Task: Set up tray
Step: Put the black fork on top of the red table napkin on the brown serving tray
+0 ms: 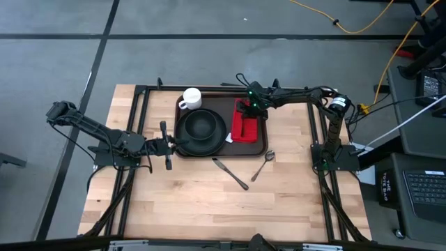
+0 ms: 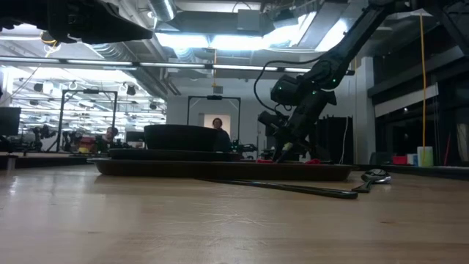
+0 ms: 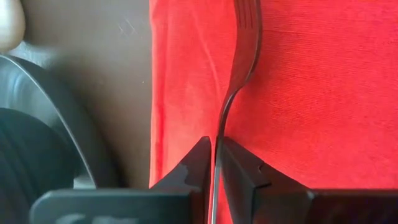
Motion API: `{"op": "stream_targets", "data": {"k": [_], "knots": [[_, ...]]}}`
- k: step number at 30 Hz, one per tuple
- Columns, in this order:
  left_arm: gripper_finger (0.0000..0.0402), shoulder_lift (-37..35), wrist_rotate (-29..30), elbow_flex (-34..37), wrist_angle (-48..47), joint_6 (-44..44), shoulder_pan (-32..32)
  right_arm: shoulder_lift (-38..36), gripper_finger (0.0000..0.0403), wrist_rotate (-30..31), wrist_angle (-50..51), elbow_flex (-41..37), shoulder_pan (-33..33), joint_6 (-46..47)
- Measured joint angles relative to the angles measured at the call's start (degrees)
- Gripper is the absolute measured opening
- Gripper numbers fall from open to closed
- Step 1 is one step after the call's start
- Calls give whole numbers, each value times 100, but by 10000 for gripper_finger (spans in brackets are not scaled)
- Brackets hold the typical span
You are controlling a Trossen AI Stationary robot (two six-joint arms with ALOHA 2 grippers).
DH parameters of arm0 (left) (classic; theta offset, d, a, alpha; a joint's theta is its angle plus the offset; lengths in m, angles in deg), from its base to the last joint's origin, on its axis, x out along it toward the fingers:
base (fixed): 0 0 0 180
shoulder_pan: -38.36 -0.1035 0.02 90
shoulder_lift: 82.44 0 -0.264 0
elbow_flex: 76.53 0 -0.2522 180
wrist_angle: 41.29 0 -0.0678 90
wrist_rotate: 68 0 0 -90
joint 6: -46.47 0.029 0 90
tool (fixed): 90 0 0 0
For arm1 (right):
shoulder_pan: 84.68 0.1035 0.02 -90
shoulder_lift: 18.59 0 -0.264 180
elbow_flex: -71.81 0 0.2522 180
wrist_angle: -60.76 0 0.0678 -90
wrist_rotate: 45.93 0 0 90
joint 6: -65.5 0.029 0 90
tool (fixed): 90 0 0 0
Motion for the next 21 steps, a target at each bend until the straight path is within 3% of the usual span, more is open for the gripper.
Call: {"op": "stream_targets", "data": {"k": [21], "knots": [[5,0,0,0,-2,-151,1,-52,40,140,59,-4,2,-152]]}}
